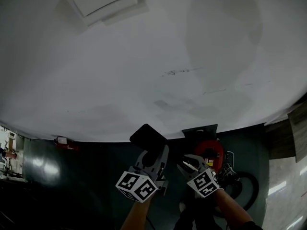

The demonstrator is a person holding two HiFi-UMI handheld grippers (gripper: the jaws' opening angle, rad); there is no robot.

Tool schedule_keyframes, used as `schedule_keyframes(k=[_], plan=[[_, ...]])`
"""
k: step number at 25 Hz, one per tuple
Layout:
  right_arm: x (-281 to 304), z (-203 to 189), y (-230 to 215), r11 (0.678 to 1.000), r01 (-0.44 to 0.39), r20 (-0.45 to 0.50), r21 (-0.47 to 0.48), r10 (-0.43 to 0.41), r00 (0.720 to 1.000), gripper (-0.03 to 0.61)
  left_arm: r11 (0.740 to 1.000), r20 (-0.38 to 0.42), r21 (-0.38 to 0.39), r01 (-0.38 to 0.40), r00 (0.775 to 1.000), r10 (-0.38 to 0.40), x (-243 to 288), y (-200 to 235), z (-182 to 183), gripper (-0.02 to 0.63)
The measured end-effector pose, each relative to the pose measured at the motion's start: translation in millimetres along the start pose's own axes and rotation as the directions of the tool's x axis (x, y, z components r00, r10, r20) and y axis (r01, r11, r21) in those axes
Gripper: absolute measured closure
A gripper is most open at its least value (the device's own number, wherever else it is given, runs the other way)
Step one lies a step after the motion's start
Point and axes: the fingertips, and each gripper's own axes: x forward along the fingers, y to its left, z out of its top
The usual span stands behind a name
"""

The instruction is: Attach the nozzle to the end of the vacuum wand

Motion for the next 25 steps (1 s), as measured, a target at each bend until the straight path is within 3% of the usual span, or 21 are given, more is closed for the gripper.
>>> schedule_keyframes(k=[7,16,20,25], plan=[[2,0,3,1.000,-0.013,-0.008,-0.011,0.013,1.000,0.425,0.997,0.000,-0.070,0.008,1.000,-0.008,7,13,-5,0.529],[7,-2,3,0.999,-0.032,-0.011,-0.008,0.032,0.999,0.425,0.998,-0.003,-0.062,-0.011,1.000,0.010,6,19,-8,0.529],[10,-2,2,0.999,-0.046,0.001,-0.002,0.046,0.999,0.423,1.000,-0.009,0.006,-0.016,1.000,0.016,7,20,-9,0.528],[9,3,-4,0.999,-0.030,0.019,0.014,0.030,0.999,0.423,0.995,-0.027,0.103,-0.019,0.999,0.022,0,13,-7,0.468]])
